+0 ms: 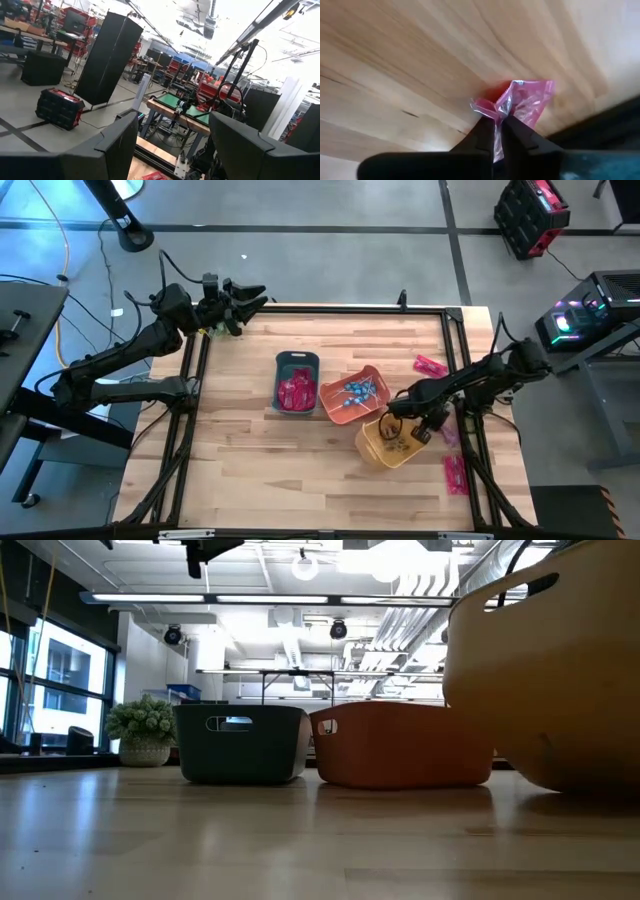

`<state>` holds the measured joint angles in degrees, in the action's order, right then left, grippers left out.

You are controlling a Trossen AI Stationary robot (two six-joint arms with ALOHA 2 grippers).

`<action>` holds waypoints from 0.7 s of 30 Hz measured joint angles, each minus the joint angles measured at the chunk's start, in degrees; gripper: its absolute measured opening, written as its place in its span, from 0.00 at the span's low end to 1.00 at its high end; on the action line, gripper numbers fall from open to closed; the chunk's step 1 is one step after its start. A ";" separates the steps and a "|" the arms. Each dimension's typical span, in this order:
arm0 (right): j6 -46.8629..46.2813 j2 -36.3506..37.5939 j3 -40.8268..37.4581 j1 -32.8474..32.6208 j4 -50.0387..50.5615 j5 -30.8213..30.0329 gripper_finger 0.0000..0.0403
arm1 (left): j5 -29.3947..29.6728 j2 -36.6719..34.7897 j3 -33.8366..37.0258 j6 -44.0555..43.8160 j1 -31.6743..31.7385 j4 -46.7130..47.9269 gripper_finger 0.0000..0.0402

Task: Sort candy
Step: Put the red candy pack into the blue bin

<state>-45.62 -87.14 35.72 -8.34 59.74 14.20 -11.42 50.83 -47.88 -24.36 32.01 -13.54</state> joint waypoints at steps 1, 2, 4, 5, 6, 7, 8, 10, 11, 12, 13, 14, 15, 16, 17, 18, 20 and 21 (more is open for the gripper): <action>0.37 -0.04 0.87 -0.04 0.36 -0.66 0.03 | 0.00 0.00 0.00 0.01 0.00 -0.03 0.59; 0.94 -0.04 2.06 0.00 1.04 -1.16 0.02 | 0.02 0.00 0.00 0.11 0.00 -0.08 0.59; 2.03 0.07 4.67 0.00 3.53 -1.58 0.01 | 0.05 -0.02 0.00 1.12 0.00 -0.46 0.59; 2.20 0.09 6.04 0.00 5.38 -1.72 0.01 | 0.07 -0.02 0.00 1.68 0.00 -1.02 0.59; 2.63 0.07 7.54 0.00 6.80 -2.26 0.01 | 0.09 -0.02 0.00 2.16 0.00 -1.89 0.59; 3.19 0.08 9.20 0.00 7.75 -2.27 0.01 | 0.09 -0.04 0.00 2.57 0.00 -2.75 0.59; 3.53 0.09 10.95 0.00 8.67 -2.52 0.00 | 0.10 -0.06 0.00 3.06 0.00 -3.76 0.59; 3.68 0.09 14.21 0.00 11.23 -3.78 0.00 | 0.23 -0.09 0.00 4.14 0.00 -5.12 0.59; 3.68 0.09 15.95 0.00 13.14 -4.93 0.00 | 0.33 -0.08 0.00 4.51 0.00 -5.75 0.59; 3.68 0.11 17.75 0.12 14.73 -6.34 0.00 | 0.36 -0.07 0.00 4.59 0.03 -6.35 0.59; 3.68 0.12 19.64 0.36 16.19 -7.88 0.00 | 0.42 -0.07 0.00 4.57 0.11 -6.76 0.59; 3.71 0.12 21.47 0.74 17.95 -9.63 0.00 | 0.42 -0.07 0.00 4.57 0.35 -7.36 0.59; 3.70 0.12 23.26 1.33 19.95 -11.70 0.00 | 0.50 -0.11 0.00 4.61 0.49 -7.65 0.59; 3.63 0.12 25.19 2.15 21.77 -13.88 0.00 | 0.53 -0.16 0.00 4.59 0.75 -7.71 0.59; 3.38 0.14 27.06 3.04 22.84 -16.31 0.00 | 0.55 -0.17 0.00 4.59 1.04 -7.97 0.59; 3.23 0.14 28.97 3.97 23.13 -18.79 0.00 | 0.55 -0.17 0.00 4.54 1.23 -8.31 0.59; 4.19 0.14 32.46 5.91 21.05 -23.26 0.00 | 0.55 -0.18 0.00 4.51 1.75 -9.45 0.59; 5.69 0.19 33.78 6.96 18.53 -25.03 0.00 | 0.54 -0.20 0.00 4.50 1.92 -9.93 0.59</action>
<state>-39.93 -86.95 69.49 -1.38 78.27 -10.83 -10.88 50.63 -47.88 -19.86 33.93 -23.47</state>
